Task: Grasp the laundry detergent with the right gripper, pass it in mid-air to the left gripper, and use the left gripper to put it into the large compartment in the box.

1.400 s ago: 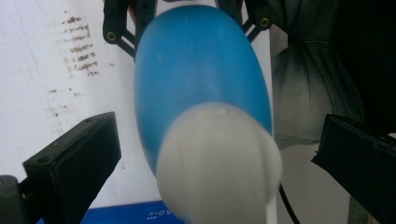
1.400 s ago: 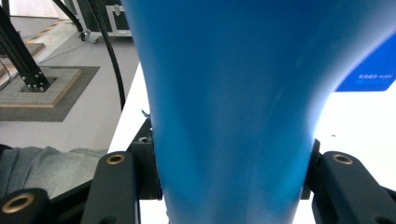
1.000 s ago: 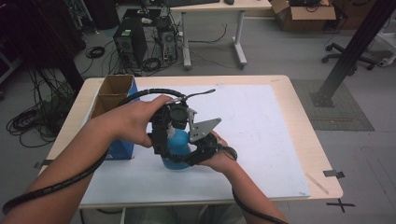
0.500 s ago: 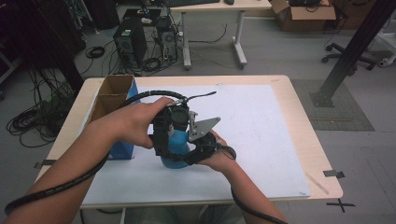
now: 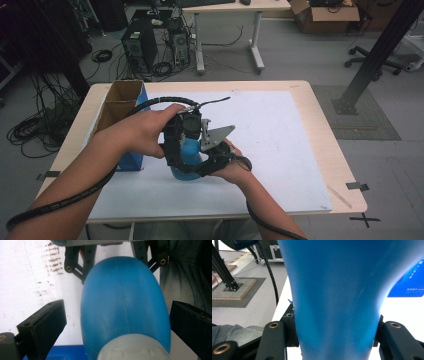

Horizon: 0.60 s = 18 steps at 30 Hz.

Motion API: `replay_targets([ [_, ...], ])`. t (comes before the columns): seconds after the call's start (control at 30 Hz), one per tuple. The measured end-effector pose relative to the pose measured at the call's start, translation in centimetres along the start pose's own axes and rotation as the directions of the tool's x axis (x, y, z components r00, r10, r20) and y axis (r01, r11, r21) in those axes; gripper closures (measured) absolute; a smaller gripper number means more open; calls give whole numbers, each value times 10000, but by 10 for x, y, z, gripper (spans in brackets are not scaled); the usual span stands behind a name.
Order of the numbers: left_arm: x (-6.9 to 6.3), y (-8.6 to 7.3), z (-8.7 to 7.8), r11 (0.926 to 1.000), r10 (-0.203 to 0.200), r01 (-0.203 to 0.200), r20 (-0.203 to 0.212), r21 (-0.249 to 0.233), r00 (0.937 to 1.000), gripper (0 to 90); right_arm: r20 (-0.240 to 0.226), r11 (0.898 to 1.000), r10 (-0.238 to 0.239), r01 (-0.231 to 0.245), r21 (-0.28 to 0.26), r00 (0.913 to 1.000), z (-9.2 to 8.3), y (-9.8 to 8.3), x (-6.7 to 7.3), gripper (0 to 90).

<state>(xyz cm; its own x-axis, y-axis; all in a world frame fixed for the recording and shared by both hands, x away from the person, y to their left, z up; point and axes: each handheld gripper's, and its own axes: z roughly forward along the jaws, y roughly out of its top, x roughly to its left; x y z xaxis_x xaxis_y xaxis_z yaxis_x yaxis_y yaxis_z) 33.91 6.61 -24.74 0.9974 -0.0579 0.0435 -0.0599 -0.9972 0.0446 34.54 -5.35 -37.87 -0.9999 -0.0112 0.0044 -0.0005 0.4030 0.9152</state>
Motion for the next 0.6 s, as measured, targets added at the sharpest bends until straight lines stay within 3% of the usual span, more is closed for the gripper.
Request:
replay_targets([
  [0.6,-4,3,-4,9995,100,-94,-178,315,9998,131,142,10000,-73,73,30,9999,0,3,0,458],
])
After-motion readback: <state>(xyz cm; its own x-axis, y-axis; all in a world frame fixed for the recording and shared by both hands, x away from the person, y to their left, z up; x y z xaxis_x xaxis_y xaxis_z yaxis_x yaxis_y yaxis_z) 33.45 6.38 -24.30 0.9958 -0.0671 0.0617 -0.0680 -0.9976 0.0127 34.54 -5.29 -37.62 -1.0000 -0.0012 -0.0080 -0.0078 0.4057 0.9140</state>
